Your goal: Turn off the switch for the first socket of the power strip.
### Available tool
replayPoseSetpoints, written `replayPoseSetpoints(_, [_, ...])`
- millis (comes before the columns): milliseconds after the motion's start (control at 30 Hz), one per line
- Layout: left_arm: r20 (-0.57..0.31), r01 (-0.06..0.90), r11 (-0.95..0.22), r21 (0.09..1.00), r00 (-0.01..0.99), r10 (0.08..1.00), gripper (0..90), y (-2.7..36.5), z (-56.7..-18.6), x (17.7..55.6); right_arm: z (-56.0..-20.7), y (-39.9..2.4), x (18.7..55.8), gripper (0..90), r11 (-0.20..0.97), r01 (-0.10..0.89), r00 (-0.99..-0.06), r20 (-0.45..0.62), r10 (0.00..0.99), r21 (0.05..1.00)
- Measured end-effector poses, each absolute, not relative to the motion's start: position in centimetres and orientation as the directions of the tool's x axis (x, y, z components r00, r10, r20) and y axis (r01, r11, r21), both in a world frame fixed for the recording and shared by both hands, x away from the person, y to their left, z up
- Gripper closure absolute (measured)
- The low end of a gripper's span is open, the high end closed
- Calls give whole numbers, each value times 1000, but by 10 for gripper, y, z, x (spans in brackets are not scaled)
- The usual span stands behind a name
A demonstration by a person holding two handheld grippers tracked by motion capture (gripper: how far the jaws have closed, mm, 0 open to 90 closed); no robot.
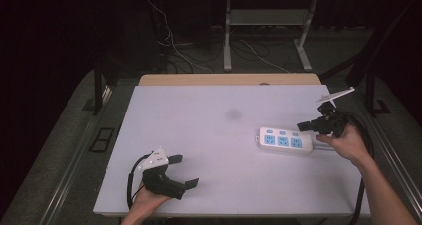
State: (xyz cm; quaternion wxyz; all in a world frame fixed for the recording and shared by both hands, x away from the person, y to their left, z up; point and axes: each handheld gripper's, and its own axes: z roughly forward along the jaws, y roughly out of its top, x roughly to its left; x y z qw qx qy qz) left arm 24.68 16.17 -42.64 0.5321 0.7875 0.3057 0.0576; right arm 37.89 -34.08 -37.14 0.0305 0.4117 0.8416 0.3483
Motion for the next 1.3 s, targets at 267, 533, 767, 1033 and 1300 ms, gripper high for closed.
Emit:
replayPoseSetpoints(267, [-231, 419, -254, 872, 809, 541, 0, 161, -427, 247, -380, -340, 387, 896, 428, 681, -653, 227, 723, 594])
replayPoseSetpoints(533, [-232, 421, -255, 871, 808, 542, 0, 161, -427, 248, -387, -340, 394, 896, 428, 692, -643, 227, 731, 581])
replayPoseSetpoints(767, [-233, 422, -254, 870, 807, 543, 0, 161, -427, 248, -393, -340, 398, 896, 435, 702, -639, 229, 734, 564])
replayPoseSetpoints(1033, [-231, 421, -256, 870, 807, 543, 0, 162, -427, 248, -403, -338, 400, 896, 448, 711, -638, 231, 735, 542])
replayPoseSetpoints(1300, [-230, 421, -257, 870, 808, 543, 0, 162, -427, 249, -413, -339, 401, 897, 436, 719, -631, 246, 736, 542])
